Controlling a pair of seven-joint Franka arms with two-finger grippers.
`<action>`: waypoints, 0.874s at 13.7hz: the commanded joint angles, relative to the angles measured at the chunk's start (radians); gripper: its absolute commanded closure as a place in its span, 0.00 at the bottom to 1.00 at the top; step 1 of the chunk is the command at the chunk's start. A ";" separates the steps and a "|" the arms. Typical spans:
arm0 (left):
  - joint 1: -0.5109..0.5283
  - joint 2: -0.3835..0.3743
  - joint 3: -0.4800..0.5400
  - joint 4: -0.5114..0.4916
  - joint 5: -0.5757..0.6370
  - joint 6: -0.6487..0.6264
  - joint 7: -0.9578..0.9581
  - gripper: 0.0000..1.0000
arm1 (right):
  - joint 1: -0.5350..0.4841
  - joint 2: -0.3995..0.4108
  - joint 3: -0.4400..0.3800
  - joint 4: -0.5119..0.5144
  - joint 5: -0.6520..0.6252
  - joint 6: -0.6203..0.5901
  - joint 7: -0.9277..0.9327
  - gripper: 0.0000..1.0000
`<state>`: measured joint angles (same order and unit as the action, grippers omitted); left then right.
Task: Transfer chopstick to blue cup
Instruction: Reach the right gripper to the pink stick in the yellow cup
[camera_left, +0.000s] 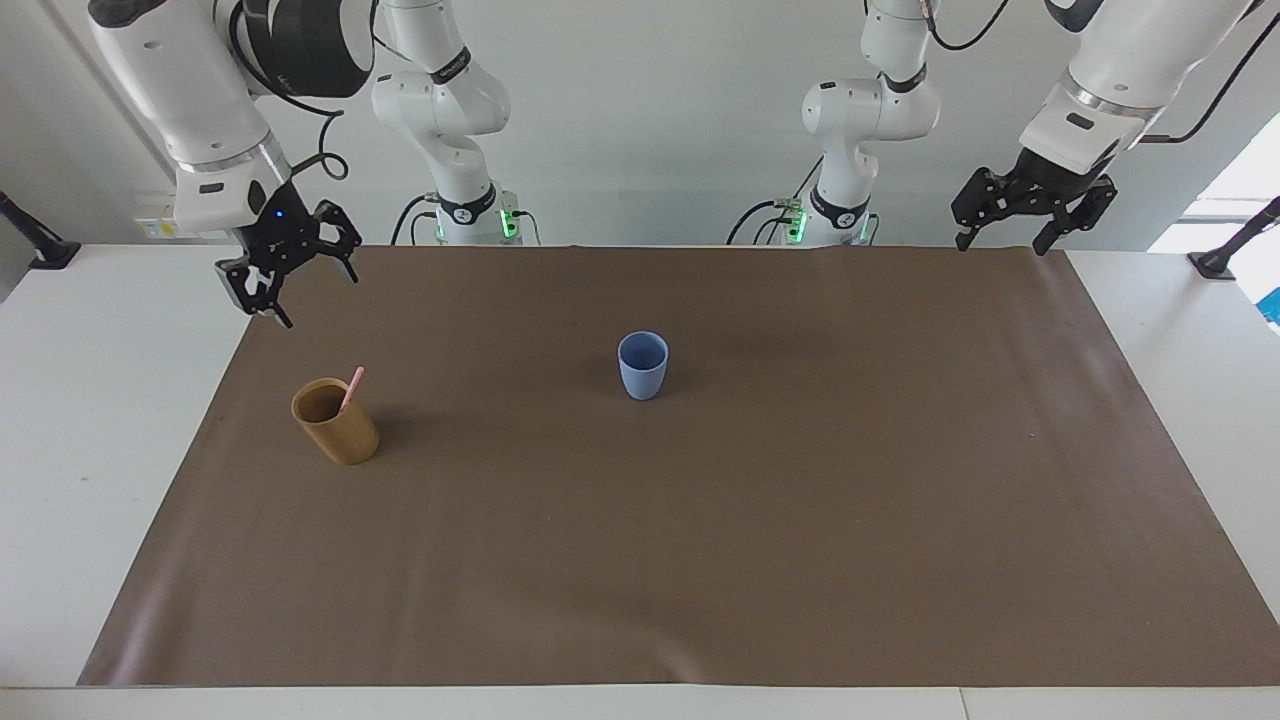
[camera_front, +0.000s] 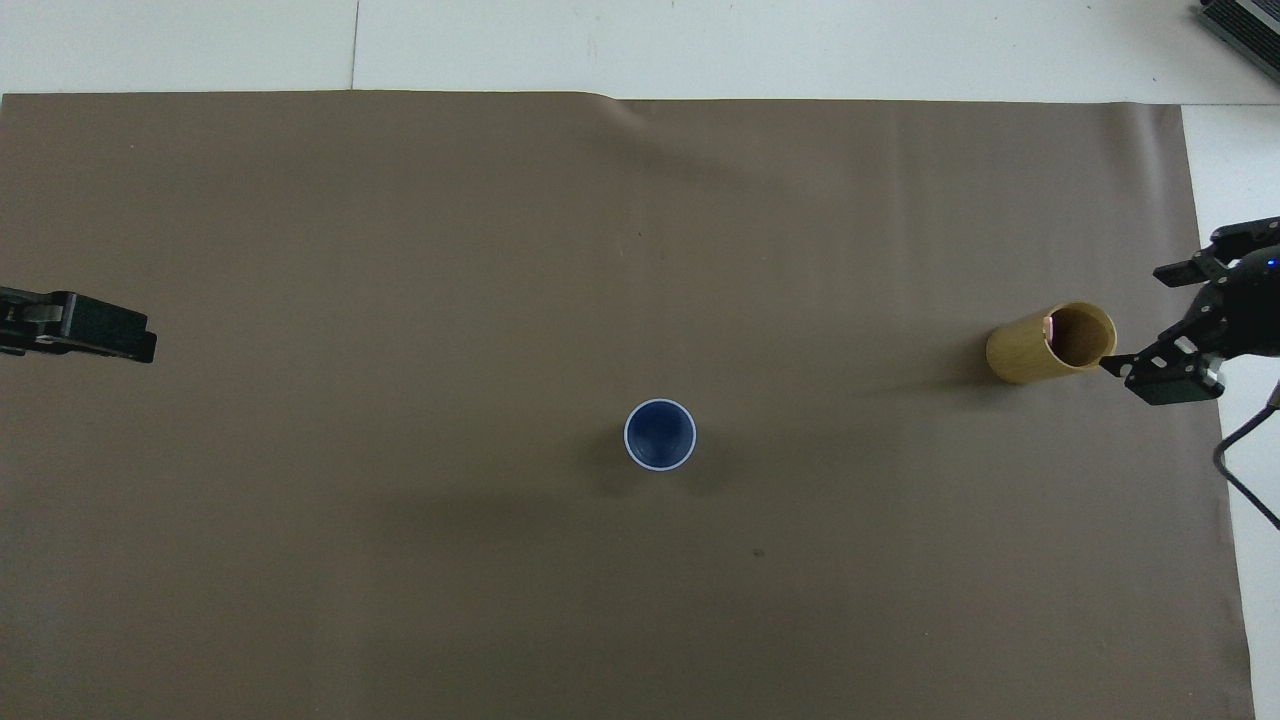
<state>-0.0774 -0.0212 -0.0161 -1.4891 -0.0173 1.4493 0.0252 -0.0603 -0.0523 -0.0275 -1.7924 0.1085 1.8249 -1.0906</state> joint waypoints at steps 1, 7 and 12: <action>0.039 0.009 -0.015 0.021 0.011 -0.035 0.019 0.00 | -0.058 -0.026 0.006 -0.093 0.078 0.050 -0.180 0.00; 0.041 0.009 -0.015 0.021 0.011 -0.033 0.016 0.00 | -0.176 0.028 0.004 -0.254 0.382 0.201 -0.547 0.00; 0.041 0.009 -0.015 0.021 0.011 -0.033 0.016 0.00 | -0.173 0.043 0.004 -0.334 0.546 0.273 -0.615 0.00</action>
<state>-0.0550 -0.0209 -0.0172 -1.4890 -0.0173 1.4389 0.0290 -0.2272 -0.0012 -0.0249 -2.0726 0.5640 2.0573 -1.6343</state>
